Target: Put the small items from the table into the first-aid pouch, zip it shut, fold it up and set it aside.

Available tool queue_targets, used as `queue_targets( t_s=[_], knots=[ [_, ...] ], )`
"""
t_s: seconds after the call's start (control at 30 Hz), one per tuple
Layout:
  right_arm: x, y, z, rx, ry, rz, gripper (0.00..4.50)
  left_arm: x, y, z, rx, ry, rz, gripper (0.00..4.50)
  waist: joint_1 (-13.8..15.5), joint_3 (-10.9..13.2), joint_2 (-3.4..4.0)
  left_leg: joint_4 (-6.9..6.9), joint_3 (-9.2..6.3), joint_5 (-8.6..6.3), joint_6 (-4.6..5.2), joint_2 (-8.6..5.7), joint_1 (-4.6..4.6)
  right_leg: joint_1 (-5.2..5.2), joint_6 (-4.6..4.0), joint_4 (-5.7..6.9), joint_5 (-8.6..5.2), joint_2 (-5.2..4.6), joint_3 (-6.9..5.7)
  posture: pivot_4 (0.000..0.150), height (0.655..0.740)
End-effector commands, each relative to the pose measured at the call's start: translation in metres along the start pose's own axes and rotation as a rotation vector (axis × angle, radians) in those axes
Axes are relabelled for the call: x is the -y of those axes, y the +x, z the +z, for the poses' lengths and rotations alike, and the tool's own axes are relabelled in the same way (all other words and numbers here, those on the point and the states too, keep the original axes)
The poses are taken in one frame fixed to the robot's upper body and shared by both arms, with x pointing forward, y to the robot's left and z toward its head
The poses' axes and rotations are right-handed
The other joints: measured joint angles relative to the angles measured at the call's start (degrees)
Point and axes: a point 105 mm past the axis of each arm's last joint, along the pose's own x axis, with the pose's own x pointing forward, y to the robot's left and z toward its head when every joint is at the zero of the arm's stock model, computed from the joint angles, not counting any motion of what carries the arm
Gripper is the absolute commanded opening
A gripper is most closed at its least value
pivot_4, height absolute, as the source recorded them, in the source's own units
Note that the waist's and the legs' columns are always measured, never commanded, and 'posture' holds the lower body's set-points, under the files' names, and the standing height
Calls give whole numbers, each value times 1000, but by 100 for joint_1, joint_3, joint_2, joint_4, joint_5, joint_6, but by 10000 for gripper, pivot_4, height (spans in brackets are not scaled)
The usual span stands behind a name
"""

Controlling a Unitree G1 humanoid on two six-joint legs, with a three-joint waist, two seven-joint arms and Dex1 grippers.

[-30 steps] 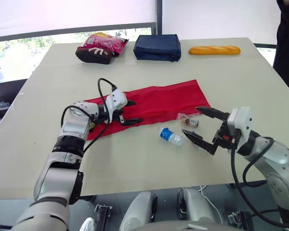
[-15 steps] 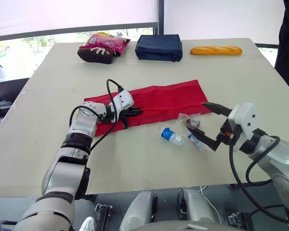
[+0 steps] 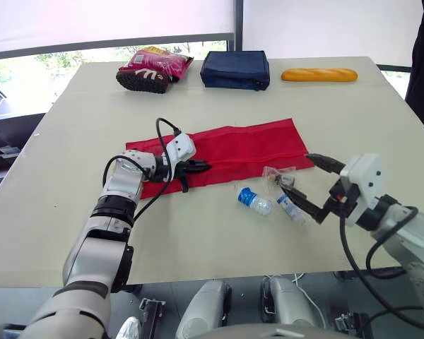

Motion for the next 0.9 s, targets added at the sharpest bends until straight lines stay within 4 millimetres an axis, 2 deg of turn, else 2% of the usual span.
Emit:
queue_targets(
  t_s=[0.03,0.27,0.37,0.5,0.73,0.9],
  knots=[
    [-4,-24,8,13,-14,-4,45000,-2,0,15,17,58,-21,508,25,-1,-2,1,0,0,1,0,-2,0,0,-1,0,0,0,1500,7390],
    [8,-97,-4,-55,-46,-97,45000,0,2,10,-3,73,-38,508,23,-5,-9,16,-1,-9,15,0,3,20,4,-3,-1,2,-6,1500,7390],
    [10,-132,-1,-59,-52,-150,45000,-2,3,6,-17,72,-32,508,18,-7,-9,16,1,-22,37,3,16,28,5,-3,-1,3,-7,1500,7390],
    [9,-161,5,-105,-82,-154,45000,-7,6,10,-12,62,-21,508,18,-6,-10,16,1,-24,41,3,16,30,6,-5,-2,2,-7,1500,7390],
    [14,-180,17,-149,-128,-144,45000,-15,16,17,-12,79,1,508,30,-4,-13,16,1,-27,45,4,13,31,13,-9,-6,-4,-12,1500,7390],
    [14,-182,19,-154,-121,-144,45000,-18,21,24,4,69,3,508,49,0,-19,16,-1,-28,46,4,8,30,12,-12,-6,-6,-16,1500,7390]
  ],
)
